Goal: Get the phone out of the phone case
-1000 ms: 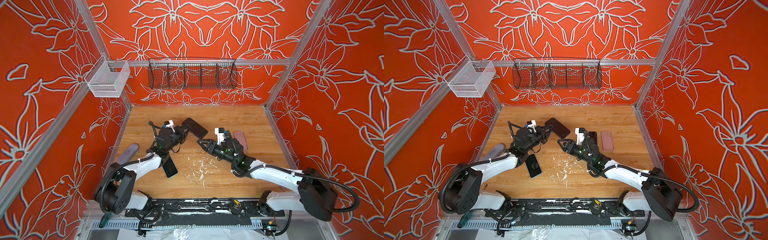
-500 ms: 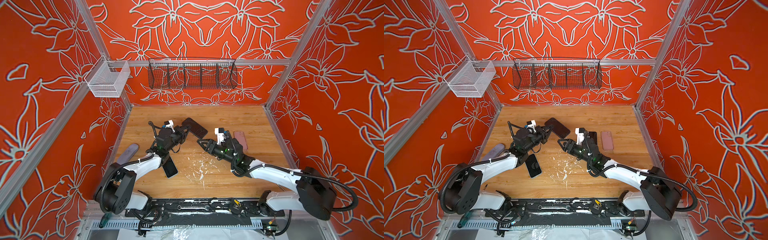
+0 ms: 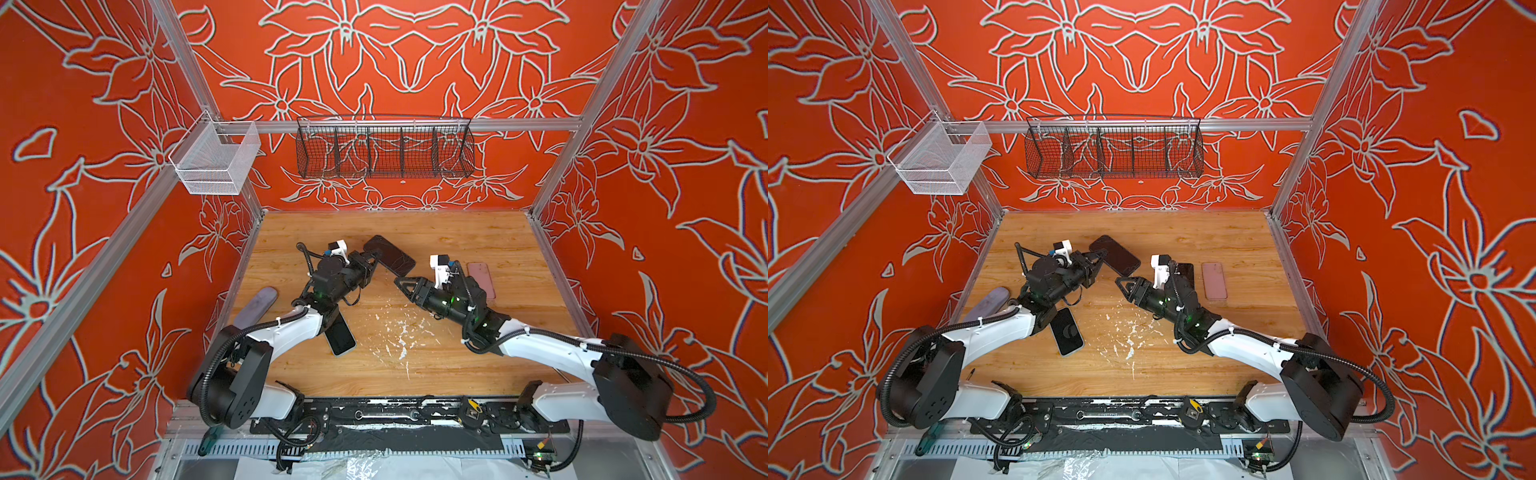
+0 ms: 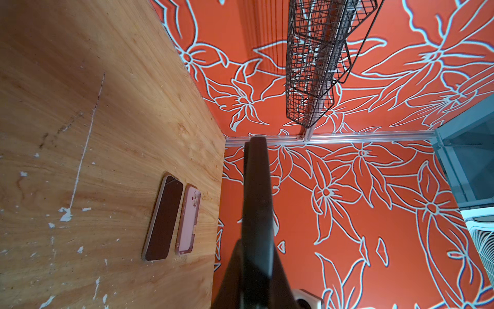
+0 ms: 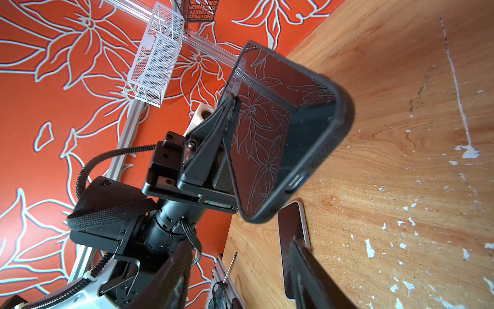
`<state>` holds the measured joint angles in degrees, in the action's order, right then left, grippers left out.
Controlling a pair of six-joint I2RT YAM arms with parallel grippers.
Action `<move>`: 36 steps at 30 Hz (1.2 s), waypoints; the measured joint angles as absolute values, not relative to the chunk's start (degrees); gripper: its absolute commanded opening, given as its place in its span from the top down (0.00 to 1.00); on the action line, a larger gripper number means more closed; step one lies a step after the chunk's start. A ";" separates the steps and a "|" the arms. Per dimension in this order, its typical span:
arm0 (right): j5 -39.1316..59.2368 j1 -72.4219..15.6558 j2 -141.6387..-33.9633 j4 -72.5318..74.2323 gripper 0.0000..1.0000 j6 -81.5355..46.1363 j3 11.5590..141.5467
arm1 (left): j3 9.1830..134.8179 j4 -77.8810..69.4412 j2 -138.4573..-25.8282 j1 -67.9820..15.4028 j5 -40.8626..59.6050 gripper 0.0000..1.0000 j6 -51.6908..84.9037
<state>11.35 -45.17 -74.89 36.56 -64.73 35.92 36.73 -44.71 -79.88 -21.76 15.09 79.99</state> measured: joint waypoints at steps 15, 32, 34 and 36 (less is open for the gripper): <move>11.57 -43.00 -78.94 38.50 0.46 -64.73 39.66 | 35.14 -46.94 -79.88 -21.74 15.05 1.00 81.87; 12.71 -42.81 -82.28 40.62 0.61 -64.95 41.01 | 35.14 -47.99 -80.03 -21.76 15.18 1.00 82.50; 12.91 -42.81 -82.78 40.62 0.63 -64.99 41.52 | 35.14 -48.36 -80.05 -21.76 15.14 1.00 82.61; 13.02 -42.74 -83.37 40.71 0.66 -65.04 42.02 | 35.14 -48.66 -80.07 -21.76 15.09 1.00 82.74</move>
